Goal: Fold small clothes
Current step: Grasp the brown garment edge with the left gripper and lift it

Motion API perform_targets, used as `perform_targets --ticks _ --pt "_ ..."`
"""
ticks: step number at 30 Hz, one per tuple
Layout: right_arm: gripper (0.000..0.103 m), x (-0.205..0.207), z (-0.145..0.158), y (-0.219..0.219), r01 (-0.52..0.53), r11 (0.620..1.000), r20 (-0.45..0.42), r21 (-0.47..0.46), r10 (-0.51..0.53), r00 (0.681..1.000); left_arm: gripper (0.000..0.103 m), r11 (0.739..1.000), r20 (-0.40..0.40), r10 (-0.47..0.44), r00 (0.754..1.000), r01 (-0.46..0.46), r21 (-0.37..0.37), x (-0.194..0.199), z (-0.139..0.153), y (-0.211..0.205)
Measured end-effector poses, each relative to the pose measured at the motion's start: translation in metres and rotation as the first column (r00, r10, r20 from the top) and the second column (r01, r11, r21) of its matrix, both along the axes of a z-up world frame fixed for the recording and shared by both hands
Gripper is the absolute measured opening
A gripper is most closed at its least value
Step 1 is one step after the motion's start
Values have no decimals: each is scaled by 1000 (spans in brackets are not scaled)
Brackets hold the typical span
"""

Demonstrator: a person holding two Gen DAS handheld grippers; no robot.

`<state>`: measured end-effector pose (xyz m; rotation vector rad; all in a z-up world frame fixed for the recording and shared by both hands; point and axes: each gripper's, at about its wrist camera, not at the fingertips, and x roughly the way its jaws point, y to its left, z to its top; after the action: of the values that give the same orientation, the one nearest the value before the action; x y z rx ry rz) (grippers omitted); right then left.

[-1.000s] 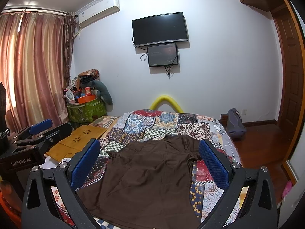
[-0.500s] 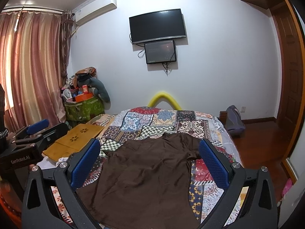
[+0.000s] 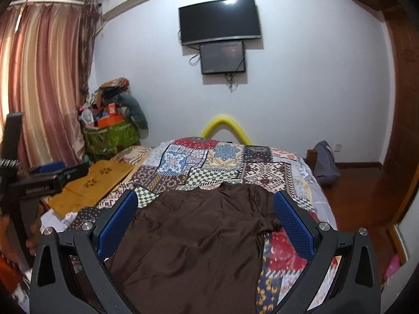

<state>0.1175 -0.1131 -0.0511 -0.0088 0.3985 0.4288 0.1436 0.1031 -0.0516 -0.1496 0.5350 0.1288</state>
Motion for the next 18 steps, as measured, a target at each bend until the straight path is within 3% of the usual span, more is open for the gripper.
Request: perform_targets --ticks 4,9,12,18 --pt "101 25 -8 10 -5 999 -11 -41 4 1000 103 999 -93 36 995 -38 -18 41 -24 32" --pt "86 65 -30 24 -51 996 -83 -77 45 996 103 998 -225 55 973 -63 -25 88 -69 60" --pt "71 94 -48 32 -83 992 -154 -91 68 986 91 997 -314 42 948 -61 -51 114 -103 75" --pt "48 145 -98 54 -173 978 -323 -116 127 938 62 976 -457 -25 889 -78 -204 141 -169 96"
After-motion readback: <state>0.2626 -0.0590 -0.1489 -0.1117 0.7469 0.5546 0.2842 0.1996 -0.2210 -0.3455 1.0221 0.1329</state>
